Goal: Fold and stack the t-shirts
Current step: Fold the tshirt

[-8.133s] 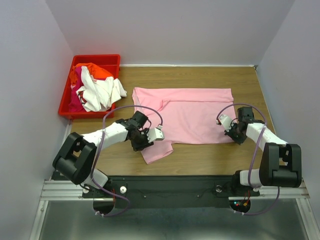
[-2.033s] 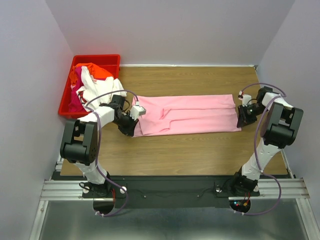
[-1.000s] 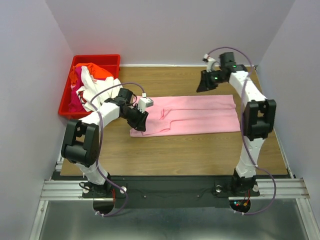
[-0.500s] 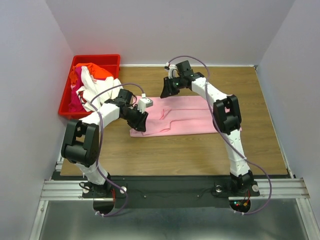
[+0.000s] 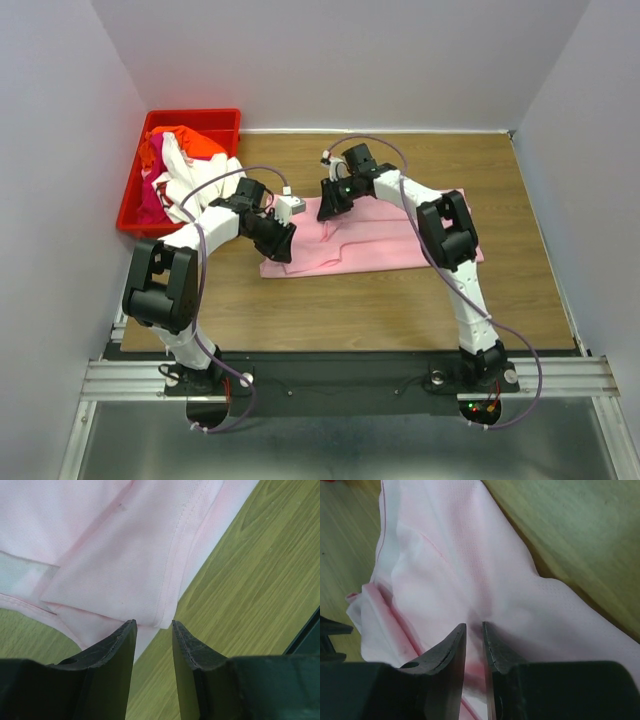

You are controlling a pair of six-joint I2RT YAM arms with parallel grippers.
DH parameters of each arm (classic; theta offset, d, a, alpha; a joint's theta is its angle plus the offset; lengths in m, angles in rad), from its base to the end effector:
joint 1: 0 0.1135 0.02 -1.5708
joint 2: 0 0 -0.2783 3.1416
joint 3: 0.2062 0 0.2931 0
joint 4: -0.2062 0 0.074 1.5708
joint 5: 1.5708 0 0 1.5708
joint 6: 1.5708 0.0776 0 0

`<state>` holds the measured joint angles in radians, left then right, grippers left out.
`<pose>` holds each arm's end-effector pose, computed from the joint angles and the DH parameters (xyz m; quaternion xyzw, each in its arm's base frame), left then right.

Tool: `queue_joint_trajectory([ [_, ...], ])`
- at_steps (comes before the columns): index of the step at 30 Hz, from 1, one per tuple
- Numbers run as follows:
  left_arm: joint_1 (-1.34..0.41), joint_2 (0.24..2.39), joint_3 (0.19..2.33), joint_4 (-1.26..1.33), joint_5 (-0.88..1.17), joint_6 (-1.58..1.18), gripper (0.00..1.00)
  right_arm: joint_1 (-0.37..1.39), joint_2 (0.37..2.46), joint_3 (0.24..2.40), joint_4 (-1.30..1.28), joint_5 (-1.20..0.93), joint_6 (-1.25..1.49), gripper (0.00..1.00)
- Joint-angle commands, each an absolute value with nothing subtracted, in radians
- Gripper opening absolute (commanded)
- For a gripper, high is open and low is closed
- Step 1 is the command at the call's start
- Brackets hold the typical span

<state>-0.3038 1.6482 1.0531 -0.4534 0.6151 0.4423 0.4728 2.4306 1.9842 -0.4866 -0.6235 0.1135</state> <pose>0.3504 -0.1568 0.1608 0.4084 0.8289 -0.2747 0.2657 0.5110 0.3123 0.1153 -0.2561 0.8721 0.3651 0.2015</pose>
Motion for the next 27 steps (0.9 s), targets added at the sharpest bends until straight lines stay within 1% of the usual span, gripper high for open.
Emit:
queue_joint_trajectory([
  [1,-0.307,1.623,1.040,-0.451,0.615,0.439,0.45,0.480,2.317,1.904,-0.472,-0.584,0.043,0.25],
  [5,-0.307,1.620,1.039,-0.445,0.614,0.433,0.45,0.479,2.252,1.824,-0.482,-0.572,0.009,0.25],
  [9,-0.307,1.618,1.037,-0.440,0.612,0.428,0.45,0.480,2.198,1.795,-0.486,-0.551,-0.020,0.26],
  [12,-0.307,1.623,1.039,-0.437,0.618,0.425,0.45,0.479,2.175,1.790,-0.491,-0.552,-0.028,0.29],
  [19,-0.307,1.631,1.043,-0.437,0.611,0.426,0.45,0.480,2.221,1.801,-0.517,-0.561,-0.037,0.30],
  [21,-0.307,1.631,1.042,-0.437,0.612,0.425,0.45,0.480,2.240,1.819,-0.525,-0.563,-0.035,0.31],
  [23,-0.307,1.629,1.040,-0.436,0.611,0.425,0.45,0.480,2.266,1.836,-0.529,-0.566,-0.031,0.35],
  [27,-0.307,1.621,1.037,-0.440,0.603,0.428,0.45,0.480,2.272,1.856,-0.564,-0.560,-0.038,0.35],
])
